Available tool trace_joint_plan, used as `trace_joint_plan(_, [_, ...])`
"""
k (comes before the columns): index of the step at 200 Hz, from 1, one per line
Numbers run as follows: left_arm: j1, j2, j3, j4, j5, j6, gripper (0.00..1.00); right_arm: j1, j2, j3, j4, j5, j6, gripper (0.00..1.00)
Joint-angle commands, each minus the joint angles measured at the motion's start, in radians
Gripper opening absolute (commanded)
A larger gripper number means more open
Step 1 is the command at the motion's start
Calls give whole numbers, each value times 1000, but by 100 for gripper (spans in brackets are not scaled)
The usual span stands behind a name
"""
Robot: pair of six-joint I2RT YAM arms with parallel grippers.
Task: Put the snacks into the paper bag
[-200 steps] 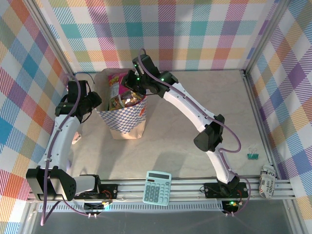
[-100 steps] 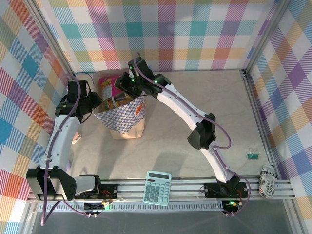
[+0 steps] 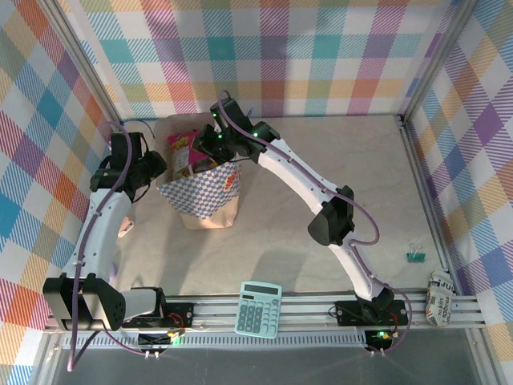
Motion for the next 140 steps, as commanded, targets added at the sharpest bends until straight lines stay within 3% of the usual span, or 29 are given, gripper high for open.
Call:
trace_joint_plan(1, [13,-30,-4,4,13,-5,32,10,-119,53,-51,43,-69,28])
trace_joint_plan(22, [13,-28,0,1,16,-5,33,10,-154,52,-147,142,-92,47])
trace_joint_plan(31, [12,-28,3,1,18,-5,33,10,-174,49,-167,171,-102,50])
trace_joint_plan(97, [11,-48,35,-5,20,1,37,20,-325,-31,-163,193,-181,52])
trace_joint_plan(140, [12,-61,77,-54,-23,20,39,21,-469,-237,-153,272,-198,52])
